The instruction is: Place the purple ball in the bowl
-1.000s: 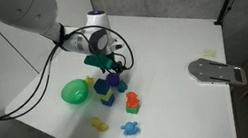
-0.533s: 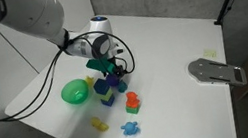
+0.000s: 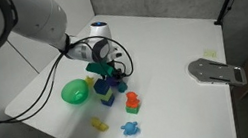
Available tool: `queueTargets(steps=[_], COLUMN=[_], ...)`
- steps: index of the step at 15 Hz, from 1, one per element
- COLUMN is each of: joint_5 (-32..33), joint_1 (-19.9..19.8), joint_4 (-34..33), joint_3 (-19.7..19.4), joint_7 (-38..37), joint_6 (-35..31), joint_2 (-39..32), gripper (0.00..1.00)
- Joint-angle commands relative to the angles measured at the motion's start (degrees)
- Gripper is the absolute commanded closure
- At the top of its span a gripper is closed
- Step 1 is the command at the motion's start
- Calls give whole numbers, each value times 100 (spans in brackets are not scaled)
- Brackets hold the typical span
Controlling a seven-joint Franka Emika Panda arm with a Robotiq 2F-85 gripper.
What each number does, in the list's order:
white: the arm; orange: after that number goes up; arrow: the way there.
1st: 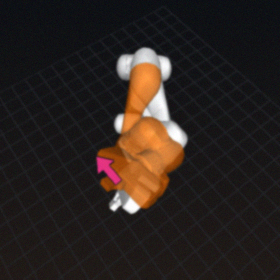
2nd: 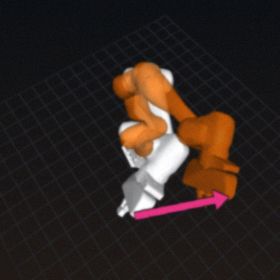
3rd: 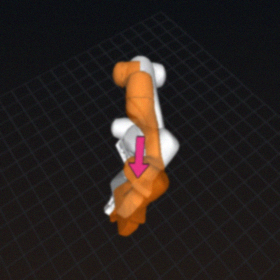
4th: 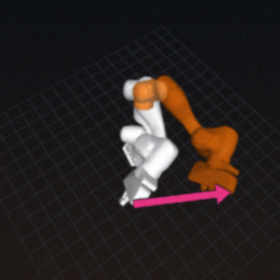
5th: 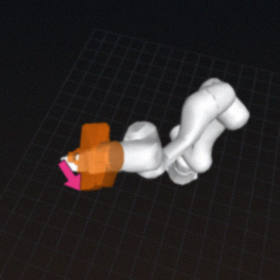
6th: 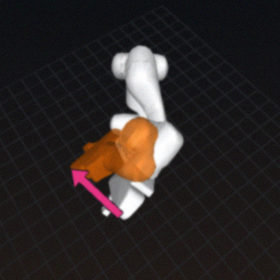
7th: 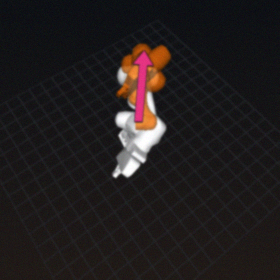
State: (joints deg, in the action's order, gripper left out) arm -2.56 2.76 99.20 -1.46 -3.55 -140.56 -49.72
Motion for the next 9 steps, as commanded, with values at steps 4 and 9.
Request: queueTargets(steps=[4, 9], joint_5=[136, 125], joint_1=[51, 33], joint_4=[-207, 39], joint_3=[-37, -19], joint_7=[-78, -58], joint_6=[76, 160], joint_2=[-55, 428], gripper=[47, 58])
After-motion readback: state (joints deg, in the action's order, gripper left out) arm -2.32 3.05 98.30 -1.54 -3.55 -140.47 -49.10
